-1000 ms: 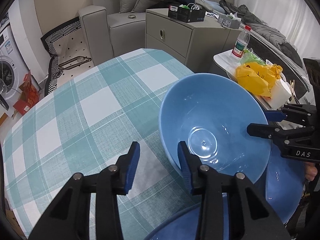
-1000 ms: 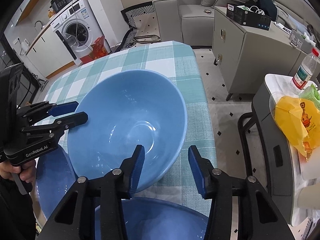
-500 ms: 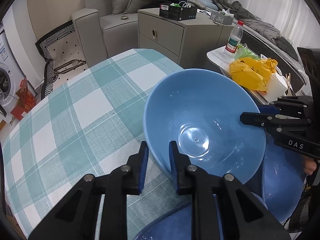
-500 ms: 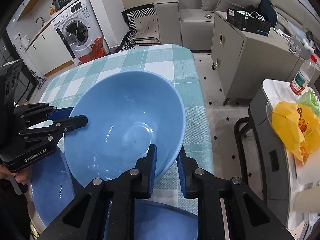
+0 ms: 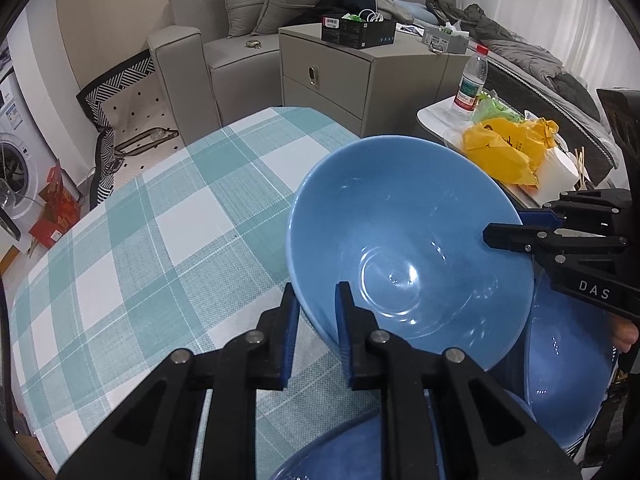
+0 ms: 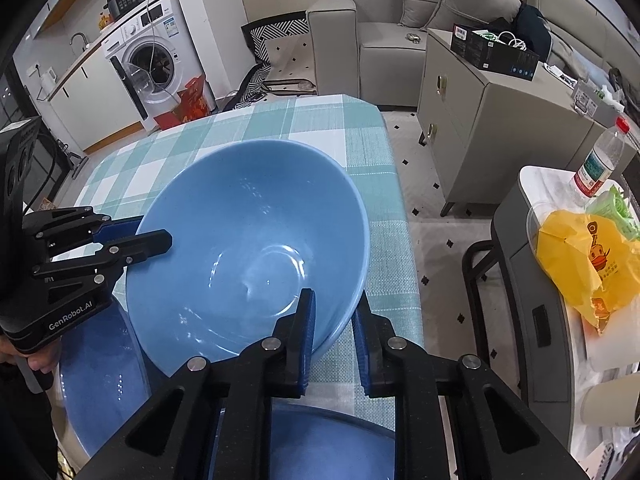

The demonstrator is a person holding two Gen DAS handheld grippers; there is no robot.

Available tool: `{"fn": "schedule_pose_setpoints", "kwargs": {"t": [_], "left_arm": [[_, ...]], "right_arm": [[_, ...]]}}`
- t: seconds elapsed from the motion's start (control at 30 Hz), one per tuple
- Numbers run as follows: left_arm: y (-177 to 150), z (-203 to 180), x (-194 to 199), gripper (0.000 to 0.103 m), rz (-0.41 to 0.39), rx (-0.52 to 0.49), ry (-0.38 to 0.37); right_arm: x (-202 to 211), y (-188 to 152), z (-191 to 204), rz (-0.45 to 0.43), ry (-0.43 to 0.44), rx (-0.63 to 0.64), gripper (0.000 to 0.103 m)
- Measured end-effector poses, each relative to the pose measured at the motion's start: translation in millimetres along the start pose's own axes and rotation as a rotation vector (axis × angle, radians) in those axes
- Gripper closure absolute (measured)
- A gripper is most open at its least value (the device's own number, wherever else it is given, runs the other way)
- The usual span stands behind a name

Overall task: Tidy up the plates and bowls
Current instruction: 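Lift the large blue bowl with both grippers over another blue bowl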

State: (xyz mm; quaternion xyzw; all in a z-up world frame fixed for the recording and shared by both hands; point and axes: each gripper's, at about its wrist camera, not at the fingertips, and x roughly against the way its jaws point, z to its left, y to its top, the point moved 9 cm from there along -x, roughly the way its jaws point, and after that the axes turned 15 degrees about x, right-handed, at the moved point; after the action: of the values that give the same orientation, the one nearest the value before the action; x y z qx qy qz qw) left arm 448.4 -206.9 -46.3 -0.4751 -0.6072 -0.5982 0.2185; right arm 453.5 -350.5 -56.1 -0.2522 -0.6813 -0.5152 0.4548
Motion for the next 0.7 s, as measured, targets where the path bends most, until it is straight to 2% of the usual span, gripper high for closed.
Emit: {"fn": "schedule_pose_setpoints", "kwargs": {"t": [0.37,0.7], "left_arm": [[17,-9,26,0.087,-0.079,-0.013,0.006],[21,-22,59,0.087,-0.142,-0.028,-0.011]], "right_arm": [[27,5,-2,-0.057,-0.019,-0.013,0.085],[71,3,2,-0.131,-0.049,-0.008,0.085]]}}
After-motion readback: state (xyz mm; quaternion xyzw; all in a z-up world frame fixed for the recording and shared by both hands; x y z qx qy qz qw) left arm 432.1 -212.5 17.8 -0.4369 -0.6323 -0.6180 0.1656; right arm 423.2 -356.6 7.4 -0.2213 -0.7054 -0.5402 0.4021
